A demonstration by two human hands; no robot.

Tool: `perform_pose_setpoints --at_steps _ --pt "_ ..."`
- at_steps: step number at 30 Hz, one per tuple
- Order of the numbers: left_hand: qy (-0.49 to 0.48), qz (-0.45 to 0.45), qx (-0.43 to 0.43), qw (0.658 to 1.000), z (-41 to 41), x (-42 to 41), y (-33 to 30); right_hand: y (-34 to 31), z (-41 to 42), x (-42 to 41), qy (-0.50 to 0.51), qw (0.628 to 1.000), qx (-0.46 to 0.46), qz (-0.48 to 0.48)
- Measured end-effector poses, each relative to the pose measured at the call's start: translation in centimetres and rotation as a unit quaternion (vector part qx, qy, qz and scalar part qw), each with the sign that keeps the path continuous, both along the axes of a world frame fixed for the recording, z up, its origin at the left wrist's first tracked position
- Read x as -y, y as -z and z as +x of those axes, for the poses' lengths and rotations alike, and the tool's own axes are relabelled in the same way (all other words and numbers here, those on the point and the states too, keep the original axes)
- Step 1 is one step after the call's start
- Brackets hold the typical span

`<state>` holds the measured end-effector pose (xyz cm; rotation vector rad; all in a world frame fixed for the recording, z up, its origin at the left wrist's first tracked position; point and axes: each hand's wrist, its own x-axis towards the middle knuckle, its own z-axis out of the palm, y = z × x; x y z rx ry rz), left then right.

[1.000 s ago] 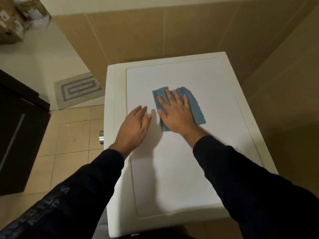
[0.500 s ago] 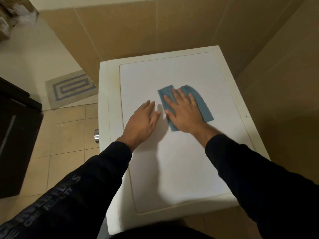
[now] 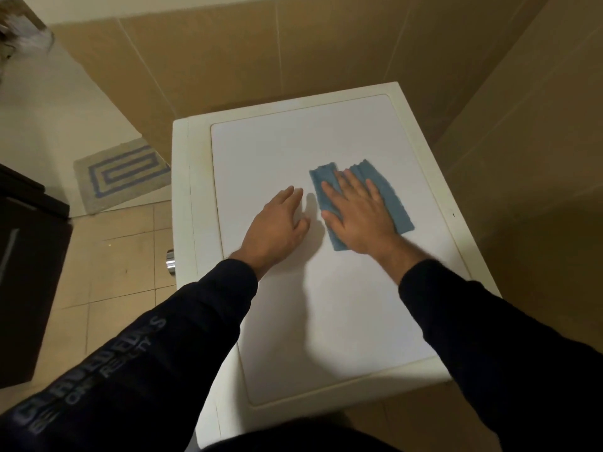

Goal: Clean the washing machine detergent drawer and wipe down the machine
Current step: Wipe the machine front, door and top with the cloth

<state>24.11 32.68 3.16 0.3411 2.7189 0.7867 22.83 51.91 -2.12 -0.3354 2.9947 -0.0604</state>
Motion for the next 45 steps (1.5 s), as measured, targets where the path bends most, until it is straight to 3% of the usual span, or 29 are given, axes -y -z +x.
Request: perform_pose_setpoints --at_steps 7,15,19,23,30,35,40,45 --pt "0.004 -0.020 -0.012 1.000 -0.1 -1.0 -0.3 0.6 -4.6 1.6 0.133 0.991 -0.003 0.022" --pt "0.015 0.002 -0.026 1.000 -0.4 -3.2 -0.1 0.1 1.0 -2.1 0.014 1.000 -0.003 0.008" --pt "0.019 -0.012 -0.017 1.000 -0.4 -3.1 0.1 0.0 -2.4 -5.8 0.088 0.996 -0.004 0.029" --pt "0.019 -0.009 -0.016 1.000 -0.3 -4.1 -0.2 0.5 -5.3 -3.0 0.163 0.986 -0.003 0.025" --pt "0.052 -0.010 -0.029 0.998 -1.2 -6.3 -0.3 -0.1 0.9 -6.2 0.024 1.000 -0.004 0.013" --pt "0.042 -0.027 -0.016 0.999 -1.7 -6.0 0.1 -0.4 -1.9 -10.6 0.101 0.994 0.000 0.028" --pt "0.040 -0.009 -0.018 0.999 -1.4 -8.1 0.0 -0.1 -5.9 -7.3 0.201 0.980 0.006 0.009" --pt "0.066 0.004 -0.022 0.998 -1.4 -9.9 -0.2 -0.7 -1.5 -8.6 0.058 0.998 0.004 0.019"
